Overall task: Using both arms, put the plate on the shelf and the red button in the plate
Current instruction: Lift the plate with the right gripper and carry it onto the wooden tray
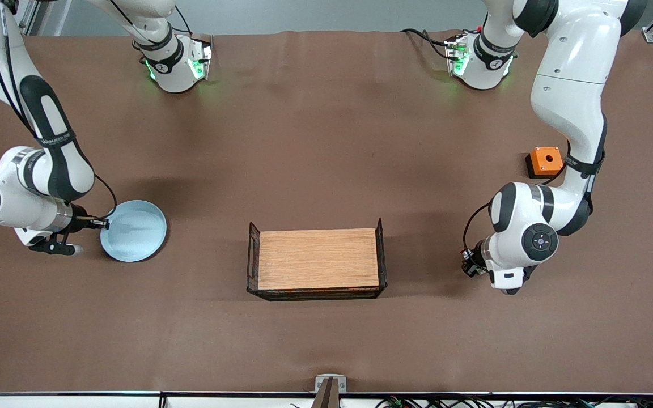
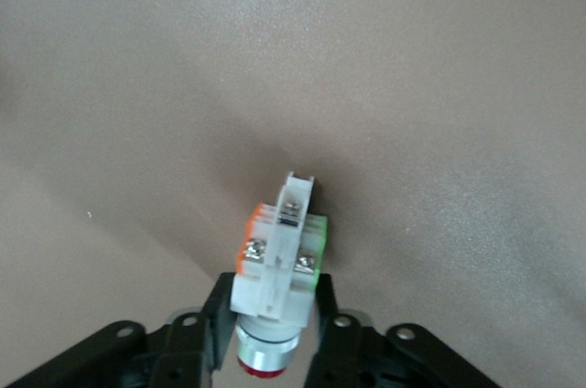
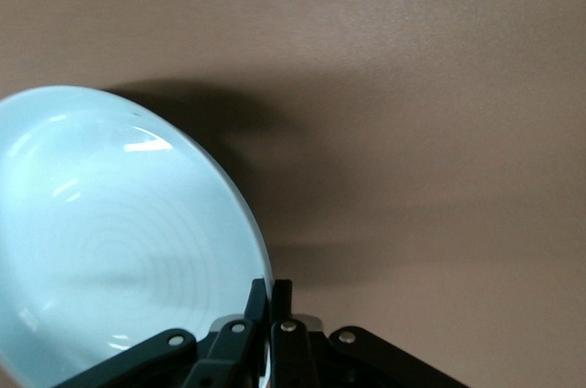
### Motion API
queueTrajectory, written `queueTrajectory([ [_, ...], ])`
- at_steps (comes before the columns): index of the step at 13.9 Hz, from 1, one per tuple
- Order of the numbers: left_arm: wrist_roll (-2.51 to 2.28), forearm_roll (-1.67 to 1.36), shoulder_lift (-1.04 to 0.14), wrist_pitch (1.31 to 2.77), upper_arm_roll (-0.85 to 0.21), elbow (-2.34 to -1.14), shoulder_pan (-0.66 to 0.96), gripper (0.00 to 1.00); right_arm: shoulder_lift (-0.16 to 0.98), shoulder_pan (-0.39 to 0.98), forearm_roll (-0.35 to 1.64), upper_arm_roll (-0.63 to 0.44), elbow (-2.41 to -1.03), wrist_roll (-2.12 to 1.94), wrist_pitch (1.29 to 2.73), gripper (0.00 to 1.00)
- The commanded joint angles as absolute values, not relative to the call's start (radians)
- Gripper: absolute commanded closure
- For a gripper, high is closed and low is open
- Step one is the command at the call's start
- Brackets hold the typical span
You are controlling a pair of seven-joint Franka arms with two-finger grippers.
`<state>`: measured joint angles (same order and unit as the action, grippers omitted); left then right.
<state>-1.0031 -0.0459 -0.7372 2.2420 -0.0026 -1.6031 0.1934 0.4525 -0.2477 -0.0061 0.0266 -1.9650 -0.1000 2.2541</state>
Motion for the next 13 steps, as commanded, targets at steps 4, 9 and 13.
queueTrajectory([
  [4, -1.060, -0.031, -0.726, 2.233, 0.006, -1.608, 0.204, 0.66, 0.241, -0.170, -0.005, 0.026, -1.962, -0.017, 1.989, 0.97],
  [9, -1.068, -0.031, -0.724, 2.212, 0.006, -1.603, 0.206, 0.77, 0.063, -0.013, -0.003, 0.029, -1.856, 0.202, 1.599, 0.97],
  [13, -1.071, -0.020, -0.721, 2.171, 0.008, -1.582, 0.204, 0.87, 0.038, 0.173, 0.061, 0.028, -1.686, 0.531, 1.349, 0.97],
])
